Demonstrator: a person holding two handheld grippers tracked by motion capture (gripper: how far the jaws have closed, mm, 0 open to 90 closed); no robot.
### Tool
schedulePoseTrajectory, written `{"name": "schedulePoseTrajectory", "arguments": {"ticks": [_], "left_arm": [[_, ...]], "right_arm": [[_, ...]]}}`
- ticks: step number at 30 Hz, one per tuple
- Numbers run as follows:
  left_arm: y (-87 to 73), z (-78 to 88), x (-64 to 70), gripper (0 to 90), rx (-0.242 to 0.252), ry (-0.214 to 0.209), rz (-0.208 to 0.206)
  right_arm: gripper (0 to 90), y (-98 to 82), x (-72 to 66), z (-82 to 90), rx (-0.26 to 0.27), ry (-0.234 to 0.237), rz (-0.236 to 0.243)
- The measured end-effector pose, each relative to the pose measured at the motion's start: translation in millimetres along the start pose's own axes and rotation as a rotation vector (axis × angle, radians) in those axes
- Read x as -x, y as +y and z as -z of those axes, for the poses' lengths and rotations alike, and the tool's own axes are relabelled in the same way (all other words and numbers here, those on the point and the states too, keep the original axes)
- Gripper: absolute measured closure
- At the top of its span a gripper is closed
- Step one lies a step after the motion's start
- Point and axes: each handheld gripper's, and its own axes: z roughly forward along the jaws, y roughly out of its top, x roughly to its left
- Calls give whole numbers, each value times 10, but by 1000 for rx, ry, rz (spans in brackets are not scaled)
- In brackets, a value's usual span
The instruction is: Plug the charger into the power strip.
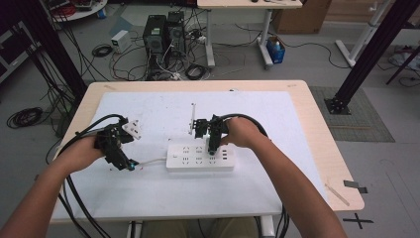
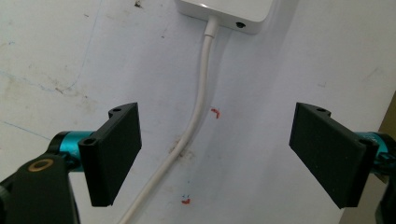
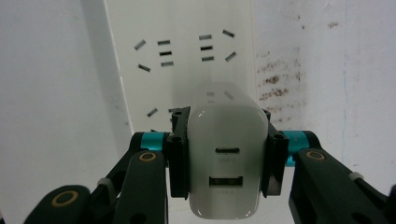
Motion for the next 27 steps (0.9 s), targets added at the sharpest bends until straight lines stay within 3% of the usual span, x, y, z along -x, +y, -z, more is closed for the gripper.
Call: {"name": "schedulePoseTrajectory", "arguments": {"ticks": [11,13,14,21,27], "left_arm": [[-19,-32,-17,169,5,-2,5],[-34,-35,-7,169,6,-3,6],[-41,-33,-10,169,4,-3,1],[-81,-31,-44,169,11,1,13],[-64,-49,-38,169,15,0,6]], "right_arm": [[624,98,-21,-50,-62,-11,100],[624,121,-28,-59,-89,-7,89],[625,129,-25,-103,-110,-5,106],[626,130,23,-110,-105,31,66],[627,95,21,-118,-75,23,89]]}}
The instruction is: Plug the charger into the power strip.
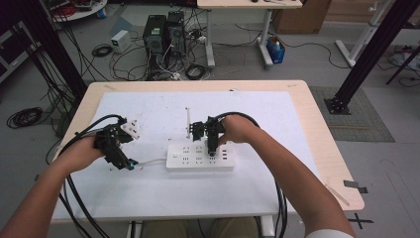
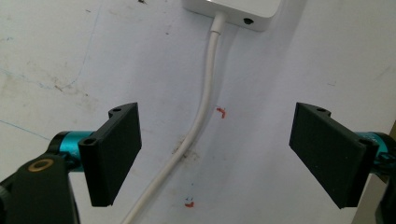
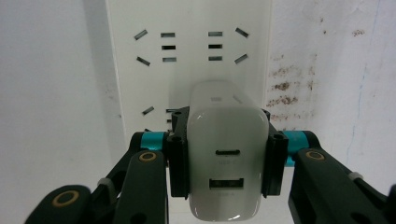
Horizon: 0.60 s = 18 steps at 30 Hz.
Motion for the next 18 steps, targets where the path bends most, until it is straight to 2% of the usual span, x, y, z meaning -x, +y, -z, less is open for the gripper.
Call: {"name": "schedulePoseTrajectory", "arguments": {"ticks": [7,12,15,16,18], "left_arm": [[6,13,11,169,7,6,-5],[-2,14,4,169,3,4,-5],[4,2,6,169,4,8,-7],[9,0,7,169,8,11,-9],[21,-4,8,169,14,10,-11]], "right_arm": [[628,20,-93,-10,-13,-52,10],[628,4,34,-9,1,19,-14],[628,-2,65,-15,5,40,-24],[628,3,57,-13,-2,38,-26],[628,21,-24,-16,-12,-10,3]]}}
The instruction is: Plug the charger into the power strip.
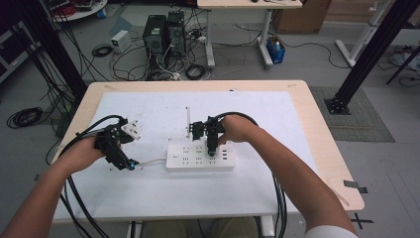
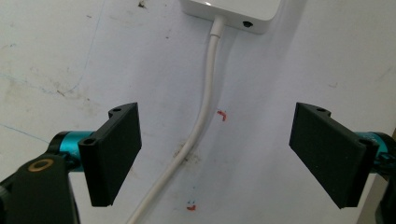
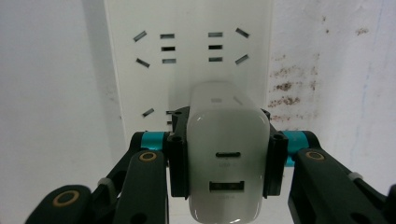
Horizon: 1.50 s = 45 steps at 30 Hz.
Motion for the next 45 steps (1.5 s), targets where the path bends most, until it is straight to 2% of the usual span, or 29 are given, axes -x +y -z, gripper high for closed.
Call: {"name": "schedulePoseTrajectory", "arguments": {"ticks": [2,4,5,6,7,9,12,14,17,19,21,23,25,28,30,32,34,38,40,41,42,43,45], "left_arm": [[12,-3,2,169,2,-2,-2],[21,-2,6,169,5,6,-5],[19,-3,11,169,8,5,-4],[17,-3,8,169,7,2,-7],[17,1,1,169,1,1,-9],[15,2,4,169,5,2,-3],[10,0,19,169,6,-9,-9],[14,3,32,169,8,-9,-17],[24,-8,36,169,18,-7,-19],[31,-13,30,169,14,-10,-23],[30,-12,32,169,12,-14,-22],[20,-9,35,169,19,-10,-17],[10,-2,35,169,15,-9,-16],[2,-5,31,169,20,-9,-15],[4,-17,36,169,21,-9,-11],[8,-28,39,169,16,-15,-16],[15,-19,36,169,12,-16,-21],[30,-5,23,169,19,-11,-19],[34,-10,26,169,15,-14,-21],[35,-11,28,169,16,-12,-20],[35,-10,26,169,18,-10,-16],[36,-8,23,169,19,-8,-15],[41,-14,22,169,23,-7,-9]], "right_arm": [[628,15,-91,-9,-9,-62,32],[628,11,-125,-14,-7,-90,38],[628,7,-120,-14,-4,-81,29],[628,5,-57,-9,-5,-36,14],[628,5,-57,-9,-5,-36,14],[628,-12,45,-9,10,26,-12],[628,-13,102,-16,17,59,-22],[628,22,45,-24,3,24,-3],[628,43,-95,-39,-22,-62,27],[628,32,-72,-43,-11,-55,37],[628,22,-17,-40,-4,-15,10],[628,-4,61,-49,23,28,1],[628,-5,72,-52,18,42,-12],[629,35,-29,-65,-13,-15,8],[629,8,-44,-75,14,-34,16],[628,-11,-35,-77,29,-30,7],[626,5,-24,-73,16,-20,3],[617,-24,4,-73,44,-7,27],[396,-19,8,-93,26,-12,1],[354,-25,3,-91,26,-4,-25],[280,-40,11,-81,52,-4,-22],[238,-60,16,-53,68,-8,-52],[222,-138,37,24,124,-13,-102]]}}
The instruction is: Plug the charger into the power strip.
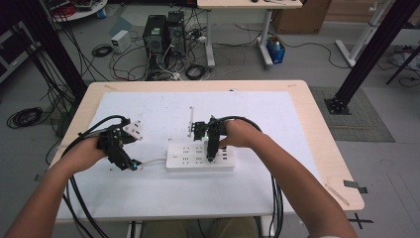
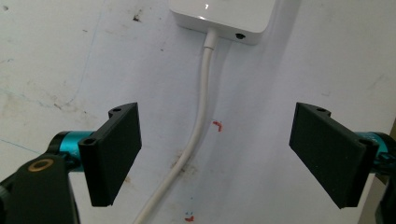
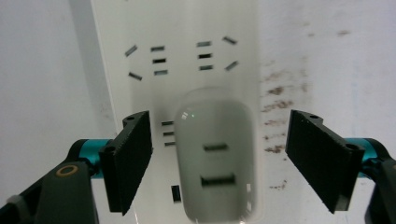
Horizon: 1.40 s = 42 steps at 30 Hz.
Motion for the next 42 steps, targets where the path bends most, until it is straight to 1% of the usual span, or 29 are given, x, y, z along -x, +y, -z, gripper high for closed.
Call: {"name": "schedulePoseTrajectory", "arguments": {"ticks": [1,2,3,4,5,7,8,9,10,12,14,16,18,20,21,22,24,27,30,32,36,37,42], "left_arm": [[4,-4,2,169,-1,-1,-2],[9,-8,2,169,-4,-2,-7],[13,-14,7,169,-4,-2,-6],[17,-16,10,169,-8,-2,-8],[21,-18,6,169,-9,-3,-16],[22,-25,9,169,-3,-3,-9],[23,-27,8,169,-2,-2,-9],[23,-28,11,169,-1,-3,-9],[22,-30,14,169,2,-3,-10],[23,-30,18,169,4,-2,-8],[25,-28,18,169,9,2,-10],[22,-28,20,169,13,5,-9],[17,-25,21,169,10,3,-3],[14,-21,12,169,8,5,2],[13,-23,14,169,14,5,12],[16,-17,8,169,11,5,6],[21,-18,10,169,15,2,10],[35,-19,10,169,19,11,4],[39,-19,9,169,22,17,2],[35,-18,3,169,23,21,8],[39,-21,-8,169,22,18,9],[43,-22,-11,169,22,18,4],[43,-32,-11,169,16,17,9]], "right_arm": [[209,-42,10,46,16,-3,-35],[182,-93,26,88,37,-15,-58],[136,-149,42,135,51,-25,-90],[127,-212,56,184,69,-33,-131],[127,-283,77,233,96,-39,-159],[127,-423,97,336,133,-41,-222],[127,-496,105,376,151,-45,-239],[127,-565,99,412,158,-55,-264],[127,-636,103,443,168,-62,-269],[127,-763,72,499,169,-83,-317],[127,-890,42,547,181,-114,-349],[127,-1022,13,595,200,-129,-389],[127,-1154,-13,631,205,-152,-426],[127,-1282,-48,657,204,-172,-473],[127,-1345,-67,667,202,-177,-486],[127,-1406,-89,677,199,-183,-498],[127,-1529,-138,696,194,-192,-537],[127,-1718,-199,716,194,-204,-573],[127,-1859,-265,731,195,-218,-605],[127,-1923,-297,743,195,-225,-610],[127,-2005,-329,766,176,-237,-616],[127,-2015,-339,773,176,-239,-622],[127,-2039,-350,787,170,-236,-614]]}}
